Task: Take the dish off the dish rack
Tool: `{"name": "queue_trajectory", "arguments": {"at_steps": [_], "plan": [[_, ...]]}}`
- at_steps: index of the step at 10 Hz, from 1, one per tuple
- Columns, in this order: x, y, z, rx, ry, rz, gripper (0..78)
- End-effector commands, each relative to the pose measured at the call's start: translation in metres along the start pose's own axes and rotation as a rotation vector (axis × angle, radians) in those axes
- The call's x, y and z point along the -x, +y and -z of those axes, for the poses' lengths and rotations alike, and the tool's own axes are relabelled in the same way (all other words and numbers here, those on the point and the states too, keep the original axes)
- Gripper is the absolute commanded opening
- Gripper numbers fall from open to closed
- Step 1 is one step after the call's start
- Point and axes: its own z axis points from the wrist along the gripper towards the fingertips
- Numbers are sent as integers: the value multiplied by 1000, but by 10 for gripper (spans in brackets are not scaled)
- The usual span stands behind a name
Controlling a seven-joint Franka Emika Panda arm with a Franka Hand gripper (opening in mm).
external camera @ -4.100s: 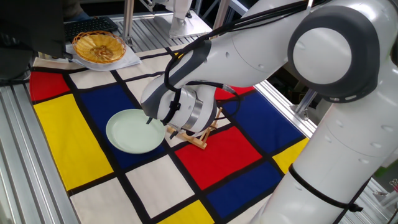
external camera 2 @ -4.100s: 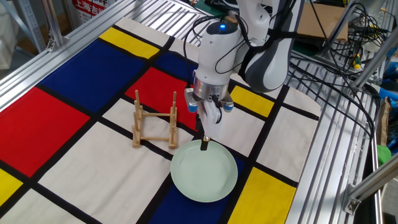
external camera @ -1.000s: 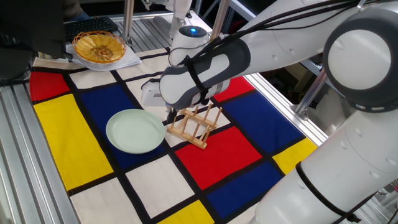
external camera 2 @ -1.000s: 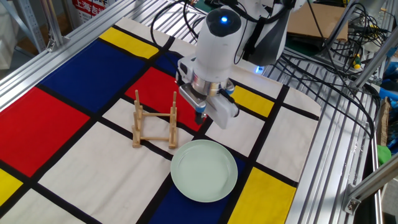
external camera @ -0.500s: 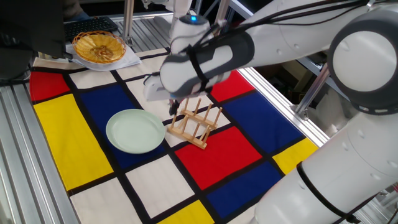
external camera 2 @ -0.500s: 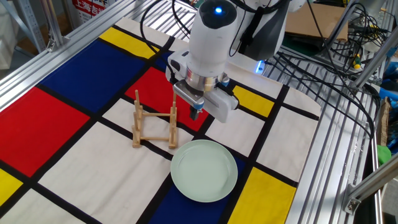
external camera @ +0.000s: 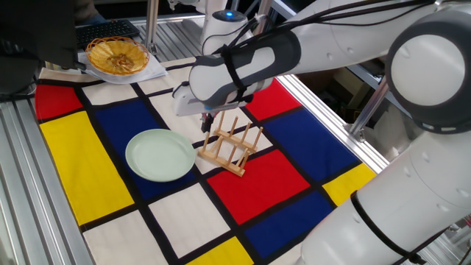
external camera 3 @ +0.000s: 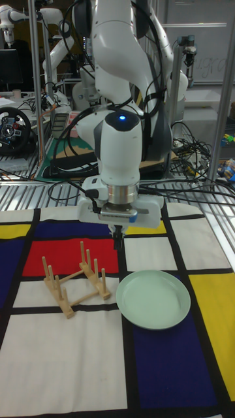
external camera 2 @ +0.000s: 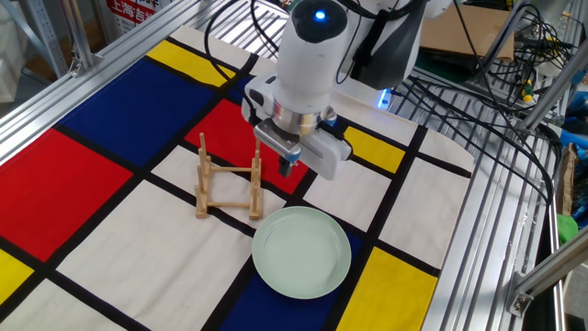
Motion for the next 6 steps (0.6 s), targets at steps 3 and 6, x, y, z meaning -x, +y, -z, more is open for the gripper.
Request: {"name": "queue_trajectory", "arguments": {"at_steps": [3,6], "plan": [[7,-10,10,10,8,88,12],[15,-11,15,27,34,101,12]]}}
